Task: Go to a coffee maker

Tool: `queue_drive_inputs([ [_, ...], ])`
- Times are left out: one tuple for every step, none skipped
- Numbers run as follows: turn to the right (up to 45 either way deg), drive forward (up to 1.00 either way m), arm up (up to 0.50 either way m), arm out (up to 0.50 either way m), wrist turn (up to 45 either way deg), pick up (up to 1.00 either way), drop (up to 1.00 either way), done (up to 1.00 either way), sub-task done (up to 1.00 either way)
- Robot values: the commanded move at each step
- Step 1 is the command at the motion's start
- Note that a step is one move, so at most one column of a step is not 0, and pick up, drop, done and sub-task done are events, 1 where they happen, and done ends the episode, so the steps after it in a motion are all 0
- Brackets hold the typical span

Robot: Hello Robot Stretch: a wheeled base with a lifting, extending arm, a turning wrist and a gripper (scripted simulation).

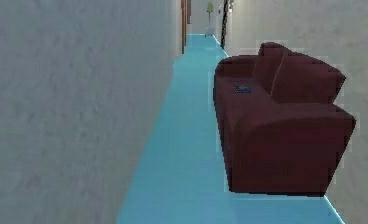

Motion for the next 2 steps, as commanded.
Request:
queue_drive_inputs([
  [0.0,1.00,0.00,0.00,0.0,0.00,0.00,0.00,0.00],
  [0.0,0.25,0.00,0.00,0.0,0.00,0.00,0.00,0.00],
])
